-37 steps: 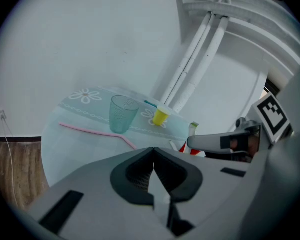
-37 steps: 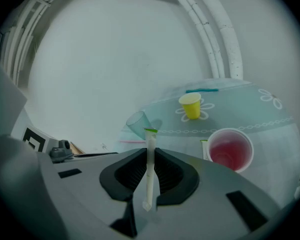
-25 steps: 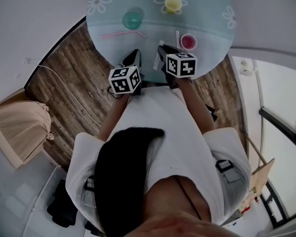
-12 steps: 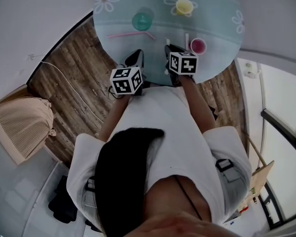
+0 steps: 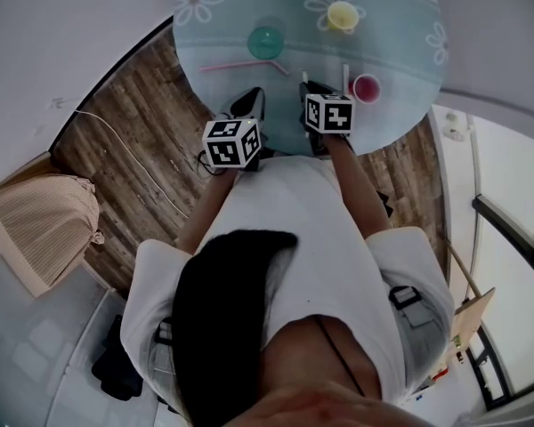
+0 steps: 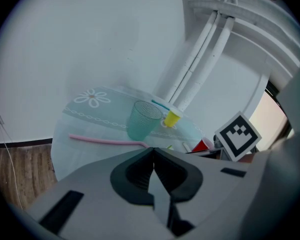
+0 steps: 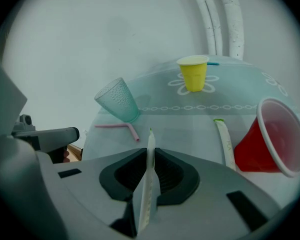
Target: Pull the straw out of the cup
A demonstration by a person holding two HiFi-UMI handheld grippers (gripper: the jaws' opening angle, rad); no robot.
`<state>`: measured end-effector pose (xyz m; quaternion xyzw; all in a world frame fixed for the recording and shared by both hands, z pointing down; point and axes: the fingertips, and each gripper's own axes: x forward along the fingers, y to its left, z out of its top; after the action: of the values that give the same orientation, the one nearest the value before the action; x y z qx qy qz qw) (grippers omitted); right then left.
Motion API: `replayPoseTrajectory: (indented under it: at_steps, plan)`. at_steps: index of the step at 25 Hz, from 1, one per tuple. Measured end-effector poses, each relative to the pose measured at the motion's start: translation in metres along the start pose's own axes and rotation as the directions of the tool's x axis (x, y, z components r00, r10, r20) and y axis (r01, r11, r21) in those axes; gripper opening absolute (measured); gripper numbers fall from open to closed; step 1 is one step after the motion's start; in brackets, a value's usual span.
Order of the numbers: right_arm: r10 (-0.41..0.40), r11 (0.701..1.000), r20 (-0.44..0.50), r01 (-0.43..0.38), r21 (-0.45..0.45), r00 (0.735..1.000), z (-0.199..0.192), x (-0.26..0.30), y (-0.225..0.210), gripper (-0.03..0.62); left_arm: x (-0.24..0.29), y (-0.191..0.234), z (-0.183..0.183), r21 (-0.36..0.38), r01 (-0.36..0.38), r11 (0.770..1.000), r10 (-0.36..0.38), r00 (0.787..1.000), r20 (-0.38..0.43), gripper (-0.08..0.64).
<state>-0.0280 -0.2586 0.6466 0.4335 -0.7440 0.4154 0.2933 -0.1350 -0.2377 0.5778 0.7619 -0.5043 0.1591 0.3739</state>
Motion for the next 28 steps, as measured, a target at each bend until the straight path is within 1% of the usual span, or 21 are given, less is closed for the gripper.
replayPoseTrajectory:
  at_steps: [3, 12, 13, 15, 18, 20, 23, 28]
  plan:
    - [0.004, 1.0, -0.025, -0.005, -0.001, 1.0, -0.003, 0.005, 0.001, 0.063, 0.002, 0.0, 0.0, -0.003, 0.008, 1.0, -0.008, 1.0, -0.006, 0.011]
    - [0.02, 1.0, -0.017, -0.02, 0.003, 1.0, -0.006, 0.006, 0.001, 0.066, -0.001, -0.005, -0.002, 0.004, 0.01, 1.0, -0.01, 1.0, 0.001, 0.009]
    - [0.023, 1.0, -0.009, -0.023, 0.003, 1.0, -0.005, 0.005, 0.002, 0.081, -0.002, -0.006, -0.002, 0.003, 0.01, 1.0, -0.01, 1.0, 0.004, 0.01]
    - [0.033, 0.999, 0.016, -0.033, 0.002, 0.999, -0.001, -0.001, 0.003, 0.156, -0.004, -0.007, 0.0, 0.003, 0.008, 1.0, -0.008, 1.0, 0.011, 0.01]
    - [0.048, 0.999, 0.072, -0.048, -0.013, 0.996, 0.008, -0.012, 0.005, 0.164, -0.006, -0.011, 0.003, 0.005, 0.008, 1.0, -0.008, 1.0, 0.025, 0.009]
    - [0.074, 0.997, 0.118, -0.071, -0.026, 0.99, 0.014, -0.021, 0.009, 0.167, -0.007, -0.015, 0.005, 0.008, 0.012, 1.0, -0.012, 0.999, 0.034, 0.009]
    - [0.116, 0.993, 0.18, -0.113, -0.026, 0.977, 0.021, -0.034, 0.015, 0.176, -0.007, -0.022, 0.009, 0.01, 0.024, 1.0, -0.024, 0.999, 0.047, 0.009]
    - [0.152, 0.988, 0.277, -0.137, -0.07, 0.949, 0.039, -0.067, 0.025, 0.179, -0.006, -0.037, 0.015, -0.006, 0.056, 0.998, -0.055, 0.995, 0.079, 0.009]
